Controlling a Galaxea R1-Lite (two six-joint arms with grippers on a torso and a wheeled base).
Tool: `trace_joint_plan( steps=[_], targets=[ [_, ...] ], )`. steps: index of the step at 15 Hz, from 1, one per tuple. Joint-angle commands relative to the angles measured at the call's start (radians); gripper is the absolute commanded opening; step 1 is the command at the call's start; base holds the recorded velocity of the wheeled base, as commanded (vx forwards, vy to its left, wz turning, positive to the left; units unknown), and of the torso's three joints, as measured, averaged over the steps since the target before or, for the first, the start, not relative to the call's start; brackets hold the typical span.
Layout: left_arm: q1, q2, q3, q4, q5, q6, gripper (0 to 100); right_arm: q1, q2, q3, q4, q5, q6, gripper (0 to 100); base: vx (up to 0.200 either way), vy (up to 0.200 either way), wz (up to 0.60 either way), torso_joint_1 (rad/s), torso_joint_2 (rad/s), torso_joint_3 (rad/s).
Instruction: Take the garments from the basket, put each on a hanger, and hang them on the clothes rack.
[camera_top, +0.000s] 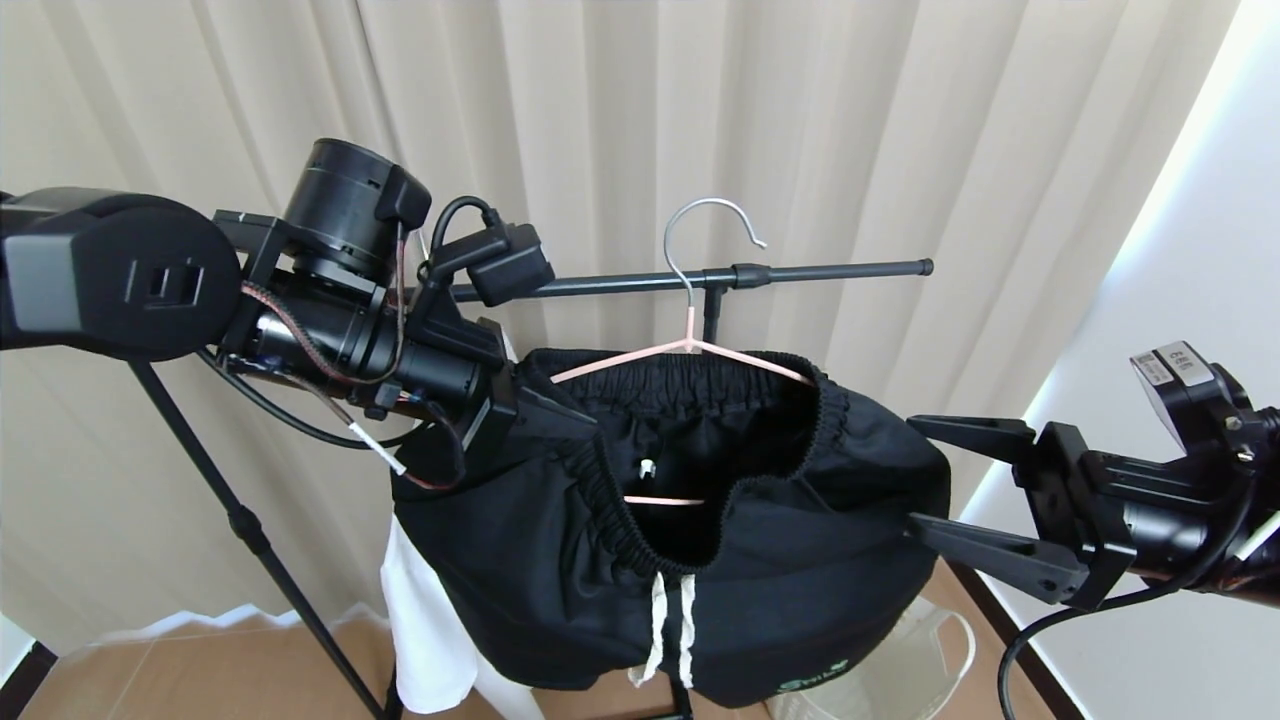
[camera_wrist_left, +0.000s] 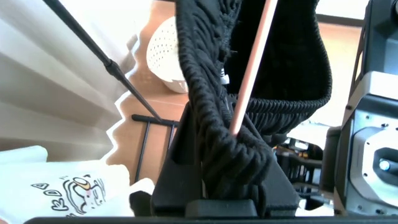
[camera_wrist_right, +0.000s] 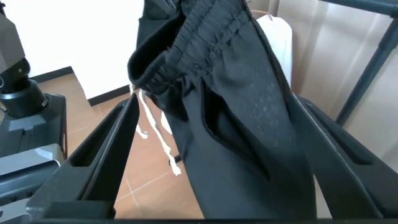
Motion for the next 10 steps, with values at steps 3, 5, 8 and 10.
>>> trace_joint_plan(
  steps=[3,5,8,10],
  targets=[
    [0.017,-0.089,0.096,-0.074,0.0,-0.057,0,-0.047,0.079,-0.01,-0.002,0.002,-0.05,100,0.0,0.0,0.0,0.0,0.0,0.0],
    [0.02,-0.115,0.117,-0.086,0.0,-0.077,0,-0.055,0.118,-0.013,-0.002,0.002,-0.093,100,0.0,0.0,0.0,0.0,0.0,0.0],
    [0.032,-0.149,0.137,-0.092,0.0,-0.09,0,-0.076,0.172,-0.021,-0.003,0.0,-0.121,100,0.0,0.0,0.0,0.0,0.0,0.0],
    [0.043,-0.166,0.14,-0.092,0.0,-0.114,0,-0.097,0.23,-0.027,-0.002,0.003,-0.208,100,0.0,0.0,0.0,0.0,0.0,0.0]
  ],
)
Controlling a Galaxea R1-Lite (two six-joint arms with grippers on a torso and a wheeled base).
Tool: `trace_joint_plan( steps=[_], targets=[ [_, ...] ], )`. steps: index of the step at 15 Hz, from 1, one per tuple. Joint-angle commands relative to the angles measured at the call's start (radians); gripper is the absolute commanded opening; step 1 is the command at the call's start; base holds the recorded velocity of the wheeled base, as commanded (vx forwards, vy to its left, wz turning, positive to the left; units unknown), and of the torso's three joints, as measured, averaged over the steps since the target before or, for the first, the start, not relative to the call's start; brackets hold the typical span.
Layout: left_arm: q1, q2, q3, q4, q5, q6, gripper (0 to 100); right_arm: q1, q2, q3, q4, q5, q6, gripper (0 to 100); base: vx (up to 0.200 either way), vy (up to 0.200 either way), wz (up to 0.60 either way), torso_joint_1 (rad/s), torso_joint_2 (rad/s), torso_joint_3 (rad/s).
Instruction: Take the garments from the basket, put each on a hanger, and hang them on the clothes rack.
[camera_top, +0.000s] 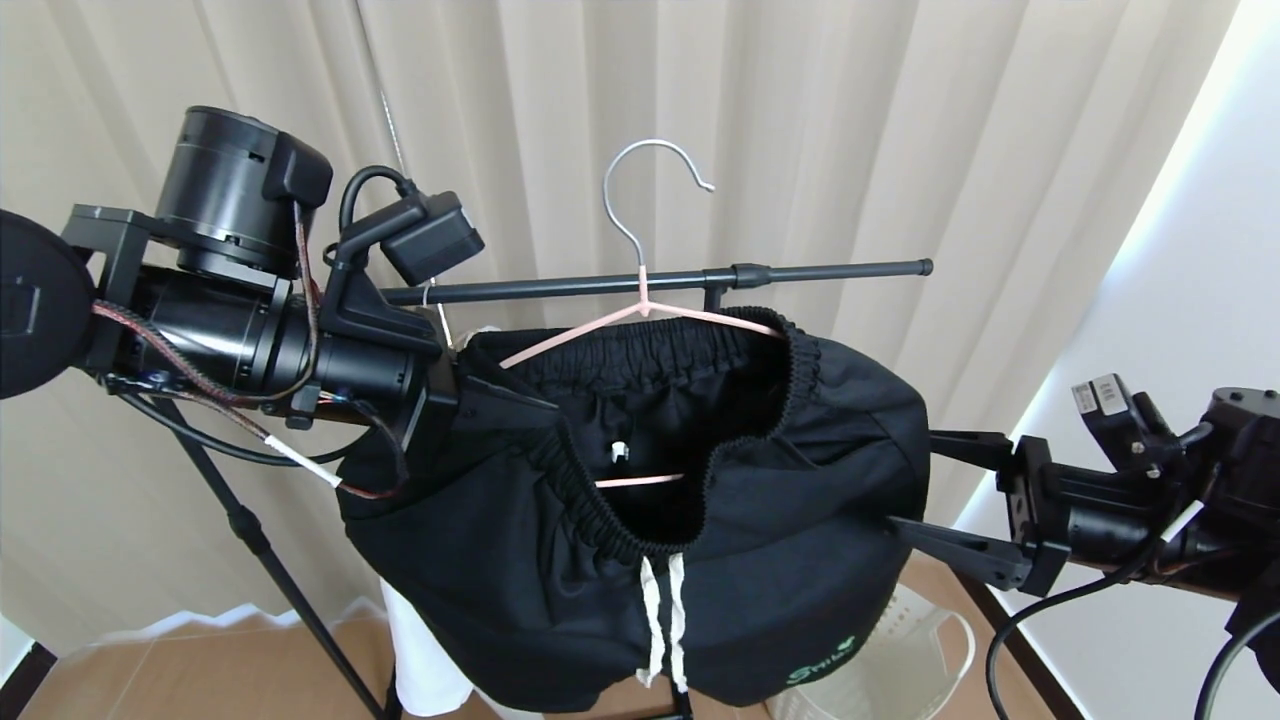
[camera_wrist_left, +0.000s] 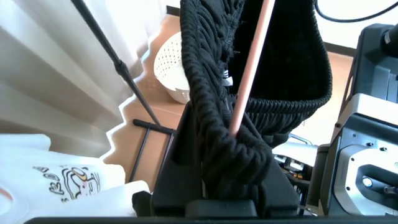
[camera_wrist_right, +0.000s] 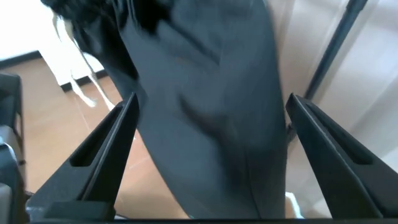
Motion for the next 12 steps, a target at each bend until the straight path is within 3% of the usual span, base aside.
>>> trace_joint_plan(
  steps=[1,9,10,12],
  targets=[
    [0.005,-0.03,0.003,0.0,0.0,-0.015,0,-0.016,0.089,-0.005,0.001,0.001,-0.058,100,0.0,0.0,0.0,0.0,0.0,0.0],
    [0.005,-0.039,0.019,0.0,0.001,-0.027,0,-0.015,0.155,-0.036,0.001,-0.018,-0.073,100,0.0,0.0,0.0,0.0,0.0,0.0],
    [0.005,-0.039,0.02,0.0,0.001,-0.027,0,-0.015,0.157,-0.039,0.002,-0.041,-0.072,0,0.0,0.0,0.0,0.0,0.0,0.0],
    [0.01,-0.039,0.02,0.0,0.001,-0.027,0,-0.015,0.16,-0.043,0.002,-0.051,-0.072,0,0.0,0.0,0.0,0.0,0.0,0.0]
  ],
)
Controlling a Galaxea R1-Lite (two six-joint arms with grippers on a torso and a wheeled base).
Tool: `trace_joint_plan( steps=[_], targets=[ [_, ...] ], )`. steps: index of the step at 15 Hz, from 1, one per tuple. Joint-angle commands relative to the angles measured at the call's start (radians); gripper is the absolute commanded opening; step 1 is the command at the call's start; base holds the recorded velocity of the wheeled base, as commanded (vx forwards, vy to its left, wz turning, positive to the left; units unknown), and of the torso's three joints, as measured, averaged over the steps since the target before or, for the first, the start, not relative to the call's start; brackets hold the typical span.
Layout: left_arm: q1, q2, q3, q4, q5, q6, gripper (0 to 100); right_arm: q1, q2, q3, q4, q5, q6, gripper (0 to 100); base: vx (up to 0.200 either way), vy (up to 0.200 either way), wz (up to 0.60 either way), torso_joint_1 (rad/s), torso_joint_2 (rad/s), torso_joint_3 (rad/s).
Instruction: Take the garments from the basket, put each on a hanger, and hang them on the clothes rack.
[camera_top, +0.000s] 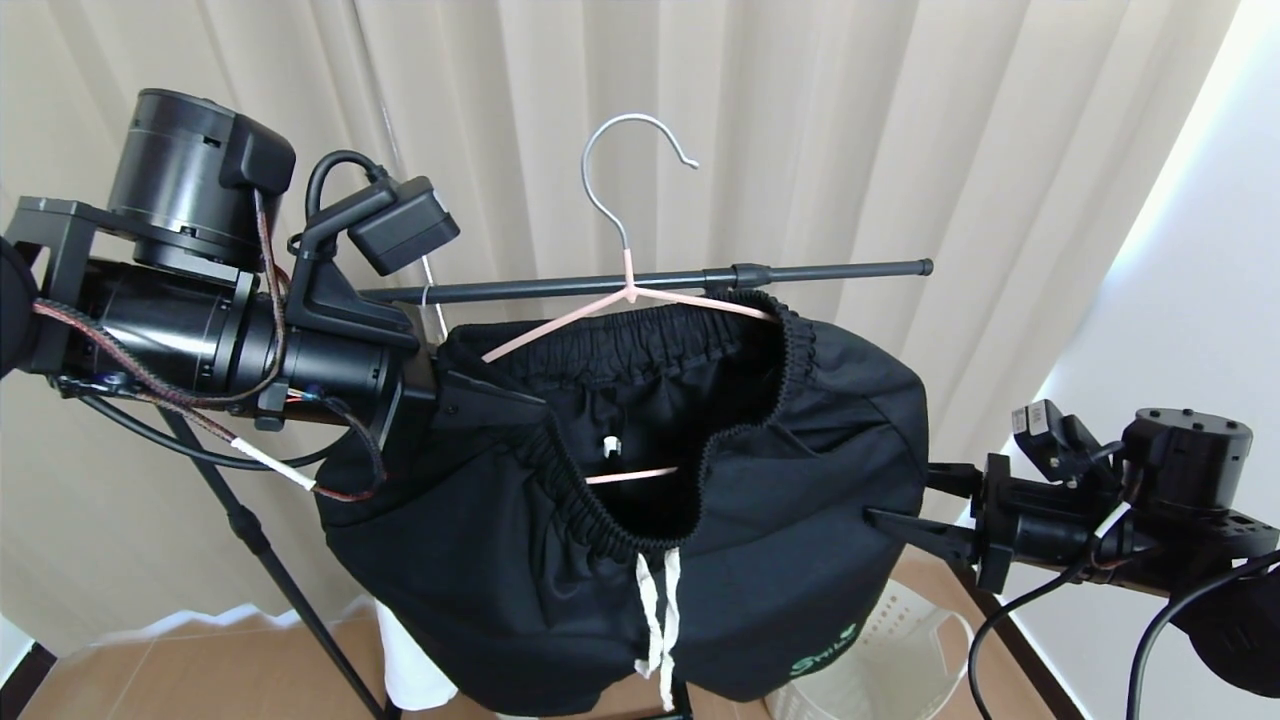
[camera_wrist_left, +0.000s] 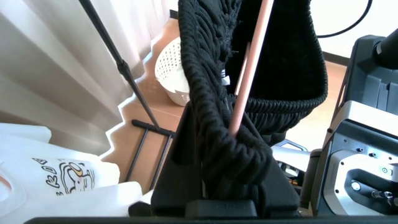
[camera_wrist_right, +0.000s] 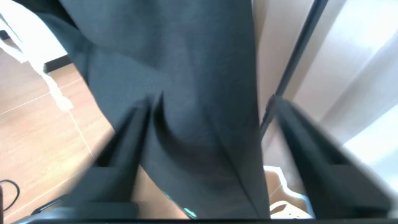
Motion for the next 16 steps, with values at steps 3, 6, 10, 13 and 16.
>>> trace_joint_plan(
  steps=[3,6,10,13,16],
  targets=[
    [0.009,-0.002,0.0,0.0,0.0,-0.001,0,-0.004,0.022,-0.012,-0.002,-0.002,-0.001,0,0.0,0.0,0.0,0.0,0.0,0.0],
    [0.011,-0.006,0.003,-0.02,0.0,-0.023,0,-0.02,0.043,-0.024,-0.002,-0.002,-0.001,0,0.0,0.0,0.0,0.0,0.0,0.0],
    [0.018,-0.008,0.022,-0.086,0.0,-0.066,0,-0.043,0.076,-0.049,0.001,-0.002,0.001,0,0.0,0.0,0.0,0.0,0.0,0.0],
    [0.031,-0.009,0.022,-0.088,0.0,-0.067,0,-0.044,0.099,-0.058,0.001,-0.003,0.001,0,0.0,0.0,0.0,0.0,0.0,0.0],
    [0.032,-0.021,0.02,-0.088,0.0,-0.086,0,-0.056,0.115,-0.066,0.001,-0.008,0.002,0,0.0,0.0,0.0,0.0,0.0,0.0]
  ],
)
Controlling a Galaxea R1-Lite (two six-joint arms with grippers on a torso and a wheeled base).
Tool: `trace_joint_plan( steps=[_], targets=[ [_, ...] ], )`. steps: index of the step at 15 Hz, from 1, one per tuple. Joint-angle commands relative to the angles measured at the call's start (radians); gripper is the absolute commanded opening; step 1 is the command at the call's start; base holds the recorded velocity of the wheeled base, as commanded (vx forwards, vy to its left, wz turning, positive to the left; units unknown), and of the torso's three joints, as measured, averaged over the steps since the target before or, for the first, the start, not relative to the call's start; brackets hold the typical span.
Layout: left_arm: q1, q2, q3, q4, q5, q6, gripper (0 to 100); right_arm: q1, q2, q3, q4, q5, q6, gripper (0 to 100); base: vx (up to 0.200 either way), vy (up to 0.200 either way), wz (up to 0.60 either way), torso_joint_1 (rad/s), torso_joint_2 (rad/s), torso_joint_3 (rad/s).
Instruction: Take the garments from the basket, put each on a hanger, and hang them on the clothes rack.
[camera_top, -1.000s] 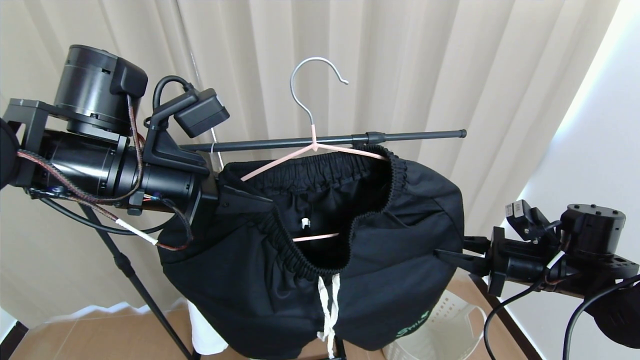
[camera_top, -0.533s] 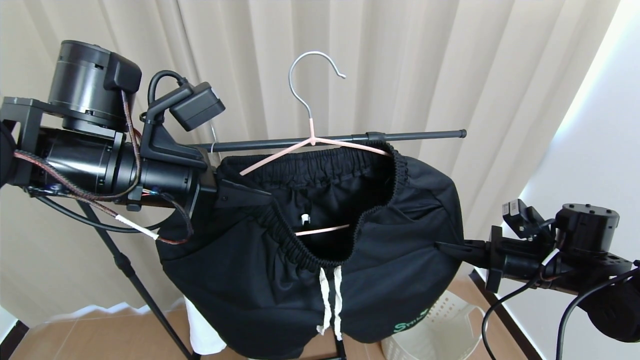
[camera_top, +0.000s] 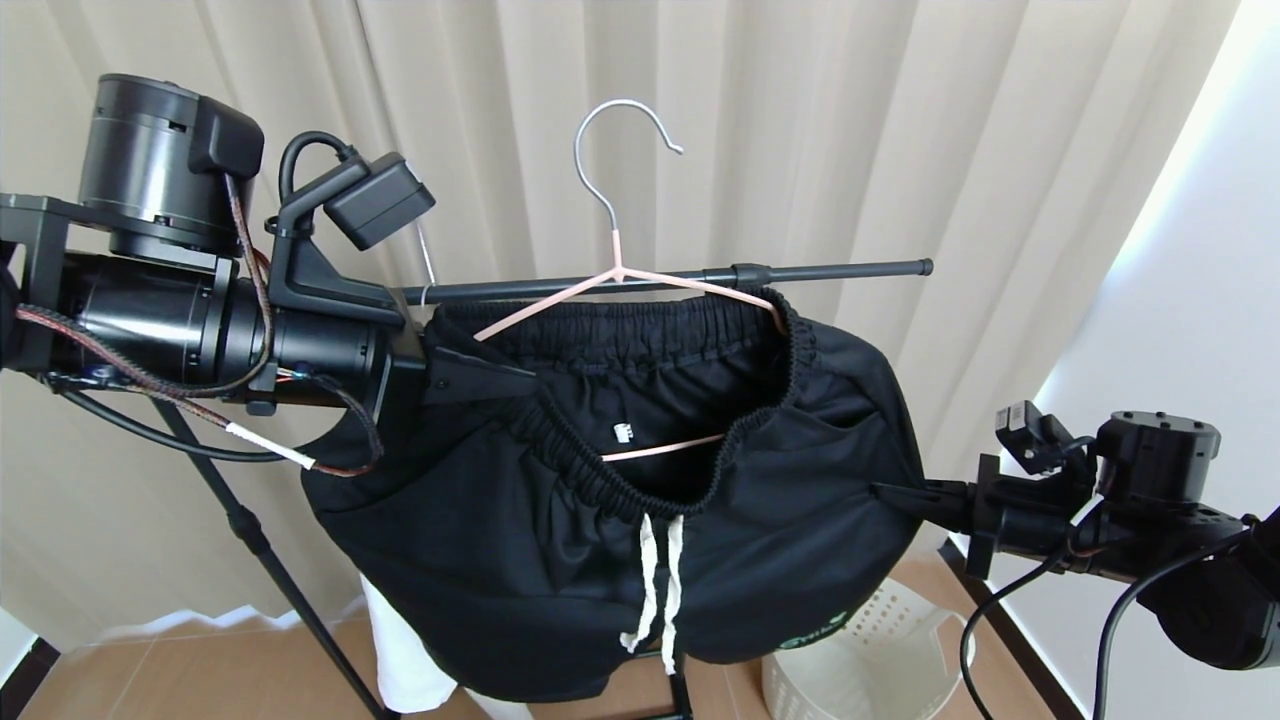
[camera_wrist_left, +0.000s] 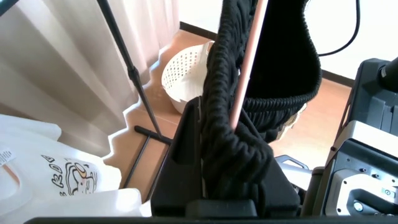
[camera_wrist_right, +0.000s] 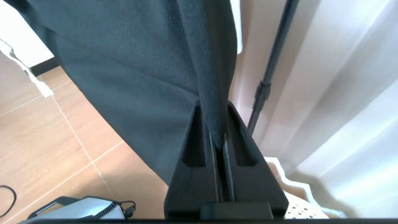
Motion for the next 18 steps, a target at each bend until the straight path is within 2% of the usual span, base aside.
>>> trace_joint_plan(
  steps=[1,14,15,18],
  targets=[
    [0.006,-0.007,-0.001,0.0,0.0,0.0,0,-0.003,0.012,-0.005,0.0,-0.002,0.0,0,0.0,0.0,0.0,0.0,0.0,0.0],
    [0.044,-0.004,0.0,0.0,-0.001,-0.02,0,0.005,-0.002,0.013,0.002,-0.025,0.029,0,0.0,0.0,0.0,0.0,0.0,0.0],
    [0.044,-0.002,0.0,0.0,-0.001,-0.02,0,0.005,-0.005,0.015,0.002,-0.025,0.029,100,0.0,0.0,0.0,0.0,0.0,0.0],
    [0.052,0.0,0.002,0.0,-0.001,-0.042,0,0.006,-0.029,0.018,-0.003,-0.025,0.029,100,0.0,0.0,0.0,0.0,0.0,0.0]
  ],
)
